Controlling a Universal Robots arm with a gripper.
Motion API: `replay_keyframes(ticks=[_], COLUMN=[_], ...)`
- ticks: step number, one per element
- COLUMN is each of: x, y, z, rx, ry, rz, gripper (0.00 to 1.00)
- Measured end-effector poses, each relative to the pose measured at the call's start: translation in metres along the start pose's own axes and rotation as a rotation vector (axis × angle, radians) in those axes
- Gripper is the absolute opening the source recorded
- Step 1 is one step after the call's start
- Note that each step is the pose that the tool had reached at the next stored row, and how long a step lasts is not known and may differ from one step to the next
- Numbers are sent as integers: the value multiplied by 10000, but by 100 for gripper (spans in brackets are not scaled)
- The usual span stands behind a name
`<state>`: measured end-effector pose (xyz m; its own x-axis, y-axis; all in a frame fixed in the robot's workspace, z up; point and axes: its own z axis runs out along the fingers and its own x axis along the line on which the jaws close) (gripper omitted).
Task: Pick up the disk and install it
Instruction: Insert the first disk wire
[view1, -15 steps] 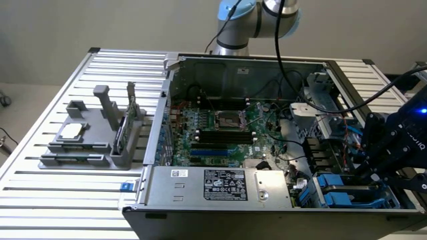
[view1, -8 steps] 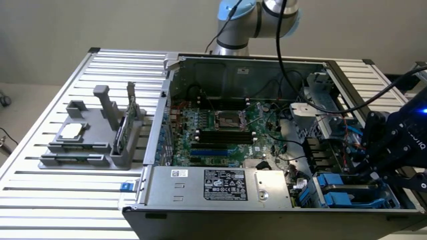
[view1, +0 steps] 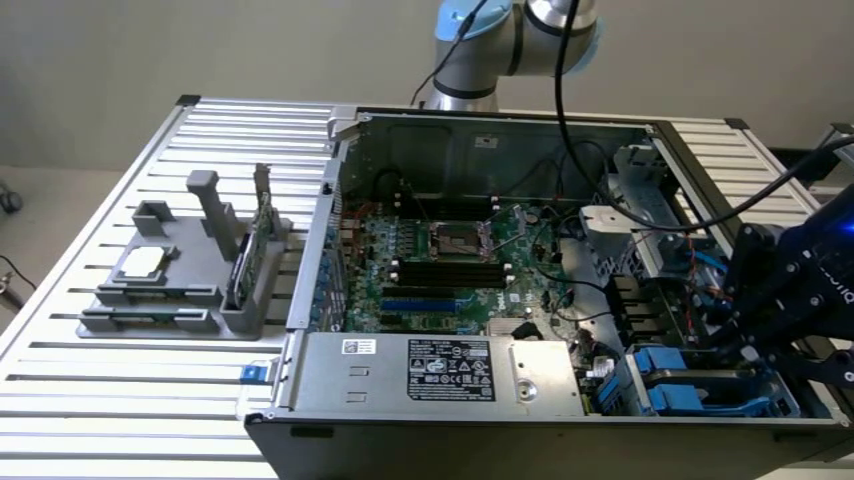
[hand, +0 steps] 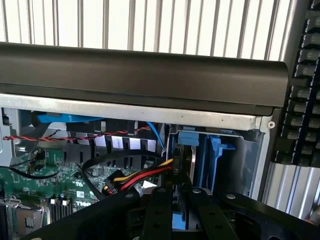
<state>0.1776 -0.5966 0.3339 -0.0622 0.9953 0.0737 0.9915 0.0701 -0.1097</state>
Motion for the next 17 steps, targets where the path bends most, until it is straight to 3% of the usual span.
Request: replay_keyframes(ticks=[8, 17], x=[-13, -20], y=[-1, -2], z=[-2, -1], rx=[11, 28], ry=[125, 203], rz=[-12, -19], gripper=[18, 18])
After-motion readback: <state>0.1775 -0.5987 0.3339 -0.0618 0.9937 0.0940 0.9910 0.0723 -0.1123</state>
